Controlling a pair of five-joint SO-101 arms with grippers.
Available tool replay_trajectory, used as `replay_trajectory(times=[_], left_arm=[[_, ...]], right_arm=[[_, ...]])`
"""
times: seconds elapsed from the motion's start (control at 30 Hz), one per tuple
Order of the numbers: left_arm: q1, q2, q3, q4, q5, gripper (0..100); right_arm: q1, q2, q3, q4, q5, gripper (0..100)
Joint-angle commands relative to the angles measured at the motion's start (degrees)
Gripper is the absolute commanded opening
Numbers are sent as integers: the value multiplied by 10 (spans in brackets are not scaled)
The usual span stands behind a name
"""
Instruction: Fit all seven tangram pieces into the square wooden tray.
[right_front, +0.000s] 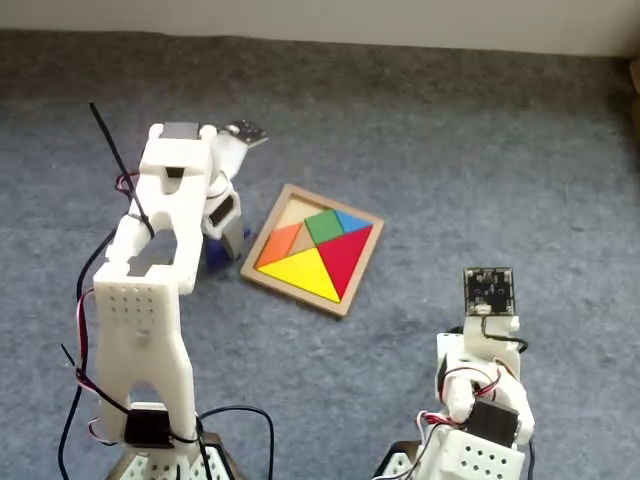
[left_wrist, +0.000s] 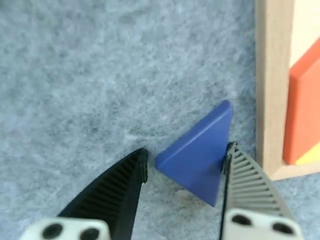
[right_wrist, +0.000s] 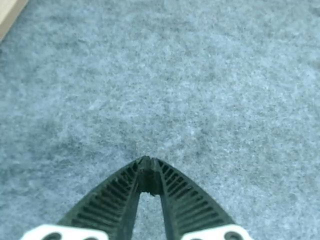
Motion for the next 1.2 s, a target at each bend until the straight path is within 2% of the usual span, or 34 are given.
replay_trajectory(times=[0.0, 0.27, 0.43, 0.77, 1.07, 1.17], left_arm=[[22, -5, -22, -8, -2, 250], [27, -5, -5, -9, -4, 94], [41, -11, -5, -5, -4, 40], [80, -87, -63, 48, -2, 34], [175, -109, -67, 44, -1, 40], [204, -109, -66, 44, -1, 92]], right_arm=[[7, -14, 56, -1, 0, 9], [7, -14, 56, -1, 0, 9], [7, -14, 56, -1, 0, 9], [7, -14, 56, 0, 0, 9], [7, -14, 56, 0, 0, 9], [7, -14, 56, 0, 0, 9]])
